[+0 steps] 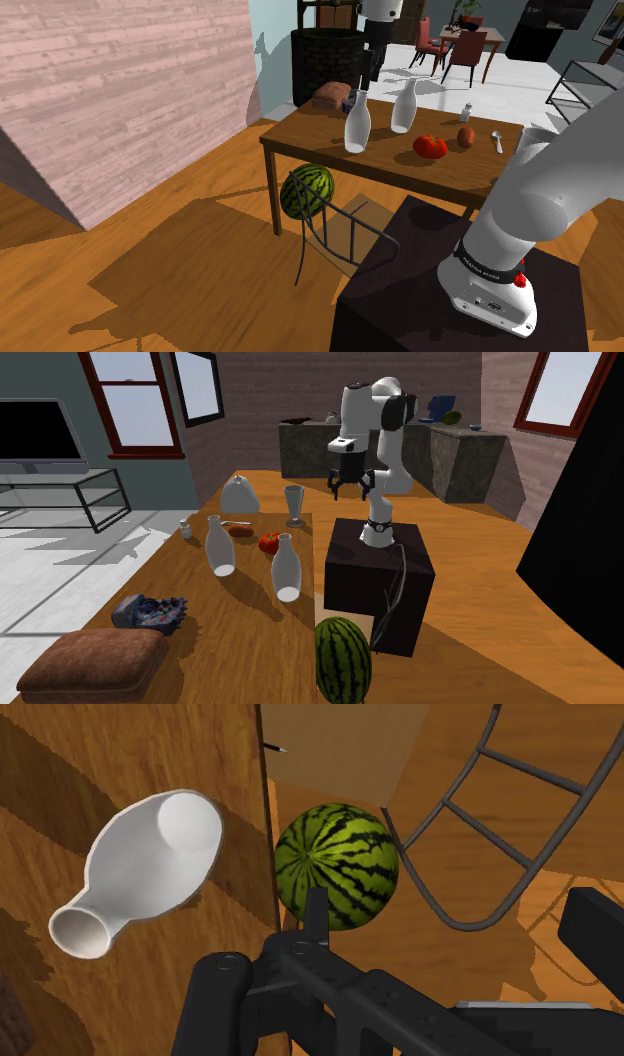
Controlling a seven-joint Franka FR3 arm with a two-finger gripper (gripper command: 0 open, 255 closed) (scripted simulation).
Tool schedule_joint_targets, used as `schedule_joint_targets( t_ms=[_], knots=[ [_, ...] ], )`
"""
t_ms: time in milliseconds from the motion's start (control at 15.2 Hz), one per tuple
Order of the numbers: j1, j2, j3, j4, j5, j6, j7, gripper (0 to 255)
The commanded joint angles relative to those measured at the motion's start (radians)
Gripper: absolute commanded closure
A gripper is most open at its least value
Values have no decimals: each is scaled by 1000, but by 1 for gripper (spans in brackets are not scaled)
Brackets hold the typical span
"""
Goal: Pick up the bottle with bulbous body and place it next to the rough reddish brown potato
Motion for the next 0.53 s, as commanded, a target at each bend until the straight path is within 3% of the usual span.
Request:
schedule_joint_targets(
  t_ms=[0, 462],
  knots=[
    [-6, 81, -30, 52, 8, 26, -38, 0],
    [-42, 326, -115, 232, 67, 70, -171, 0]
  ],
)
